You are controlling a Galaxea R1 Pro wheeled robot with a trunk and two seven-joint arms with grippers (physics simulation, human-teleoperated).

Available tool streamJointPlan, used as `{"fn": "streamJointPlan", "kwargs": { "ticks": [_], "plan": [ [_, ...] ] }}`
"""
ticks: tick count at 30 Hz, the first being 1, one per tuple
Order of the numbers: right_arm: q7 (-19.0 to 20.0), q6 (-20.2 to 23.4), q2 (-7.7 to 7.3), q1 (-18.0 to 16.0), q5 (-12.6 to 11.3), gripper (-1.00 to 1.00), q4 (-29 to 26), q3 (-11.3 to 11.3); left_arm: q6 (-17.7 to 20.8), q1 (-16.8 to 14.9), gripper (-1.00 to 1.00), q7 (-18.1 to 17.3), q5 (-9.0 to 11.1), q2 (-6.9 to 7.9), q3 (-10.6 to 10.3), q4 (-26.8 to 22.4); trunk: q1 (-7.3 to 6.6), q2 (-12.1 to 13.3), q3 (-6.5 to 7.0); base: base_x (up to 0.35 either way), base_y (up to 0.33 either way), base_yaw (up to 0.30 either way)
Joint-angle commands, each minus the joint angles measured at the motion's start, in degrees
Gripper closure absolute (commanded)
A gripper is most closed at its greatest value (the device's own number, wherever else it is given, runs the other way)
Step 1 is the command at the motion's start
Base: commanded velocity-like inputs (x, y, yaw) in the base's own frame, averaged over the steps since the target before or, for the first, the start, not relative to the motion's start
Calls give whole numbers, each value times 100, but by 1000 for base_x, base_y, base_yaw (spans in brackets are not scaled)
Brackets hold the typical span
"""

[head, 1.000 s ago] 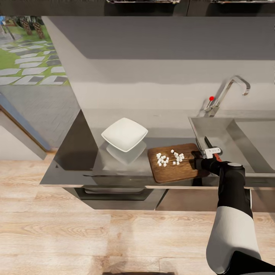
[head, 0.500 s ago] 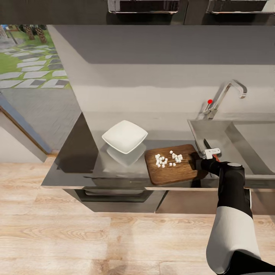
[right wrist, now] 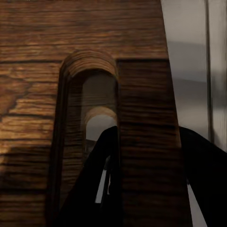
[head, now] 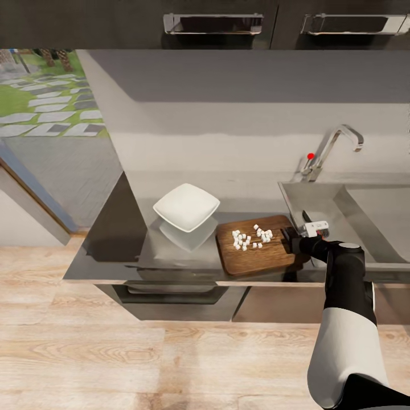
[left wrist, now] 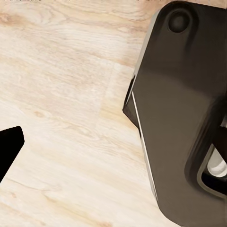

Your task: In the kitchen, take the Vidalia onion out of the sink, dice it on the chopping board with the paring knife, put the diced onion into the bowl on the countertop, then place both the paring knife and the chopping board into the sink.

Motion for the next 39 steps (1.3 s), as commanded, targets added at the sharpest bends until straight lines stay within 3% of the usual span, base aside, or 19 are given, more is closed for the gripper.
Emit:
{"fn": "streamJointPlan", "kwargs": {
  "ticks": [1,39],
  "plan": [
    [49,13,6,-8,38,100,-8,-16,-7,3,-100,57,12,3,-49,-13,4,-10,1,0,0,0],
    [50,15,6,-8,38,100,-17,-20,-7,3,-100,57,12,3,-49,-13,4,-10,344,0,0,0]
  ]
}}
